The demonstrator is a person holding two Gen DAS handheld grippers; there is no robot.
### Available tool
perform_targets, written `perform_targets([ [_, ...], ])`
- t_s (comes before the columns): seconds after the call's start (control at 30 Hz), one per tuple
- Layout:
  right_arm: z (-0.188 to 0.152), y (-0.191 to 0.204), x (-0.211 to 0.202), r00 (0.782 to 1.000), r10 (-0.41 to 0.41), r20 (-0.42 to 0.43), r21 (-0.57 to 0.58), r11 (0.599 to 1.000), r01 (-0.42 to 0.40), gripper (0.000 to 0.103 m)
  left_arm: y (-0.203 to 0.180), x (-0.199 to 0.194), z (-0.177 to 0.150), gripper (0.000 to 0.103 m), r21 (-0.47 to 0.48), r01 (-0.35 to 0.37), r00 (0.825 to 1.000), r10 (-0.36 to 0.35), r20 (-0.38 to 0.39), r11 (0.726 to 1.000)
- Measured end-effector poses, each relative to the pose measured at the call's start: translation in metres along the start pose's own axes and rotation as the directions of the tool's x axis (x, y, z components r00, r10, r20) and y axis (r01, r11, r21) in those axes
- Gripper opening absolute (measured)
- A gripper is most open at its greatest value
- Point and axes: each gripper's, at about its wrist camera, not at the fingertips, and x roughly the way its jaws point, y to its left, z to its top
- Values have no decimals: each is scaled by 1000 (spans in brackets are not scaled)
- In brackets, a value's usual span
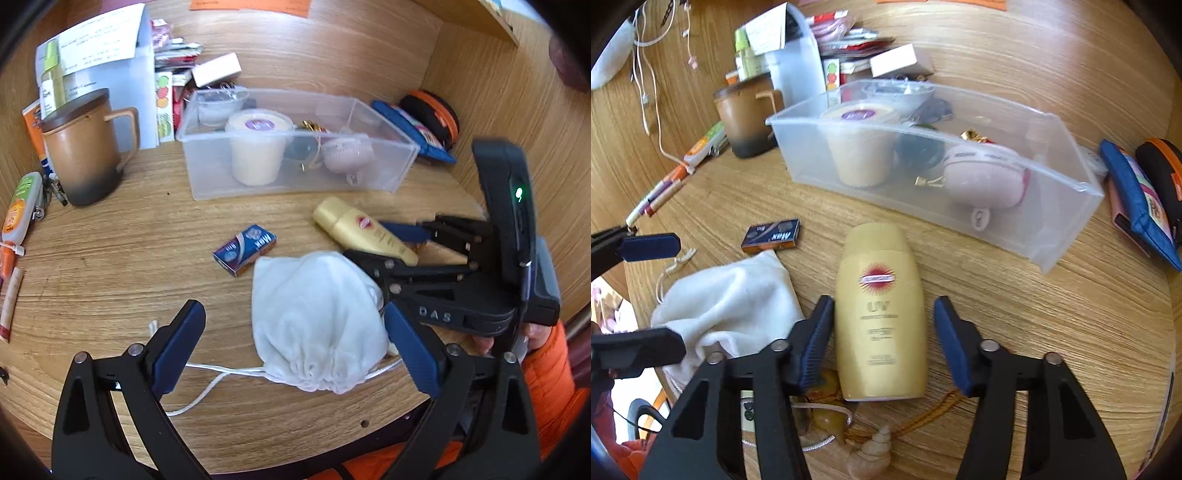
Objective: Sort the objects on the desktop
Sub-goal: 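Grasp the white cloth bag with the left tool while the right tool grasps the yellow sunscreen tube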
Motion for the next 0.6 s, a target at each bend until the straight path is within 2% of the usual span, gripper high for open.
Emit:
perform_targets([
  [0.17,1,3,2,1000,-17,5,-16,1000,18,46,1,17,-3,98,-16,-13,999,13,-35,1000],
  [0.3,1,1,2,1000,-20,15,-14,1000,20,46,1,24,-5,98,-13,-57,998,57,-28,998],
  [0.37,2,0,3,1000,-19,17,-13,1000,20,46,-1,26,-7,95,0,-68,997,68,-19,998],
  [0.43,2,0,3,1000,-18,18,-15,1000,19,45,-3,28,-7,73,7,-51,998,51,-23,999],
  [0.5,1,0,4,1000,-16,18,-14,1000,16,45,-5,30,-7,62,12,-27,999,28,-26,1000],
  [0.6,1,-2,4,1000,-16,20,-6,1000,16,45,-7,30,-6,57,21,-37,999,38,-19,999],
])
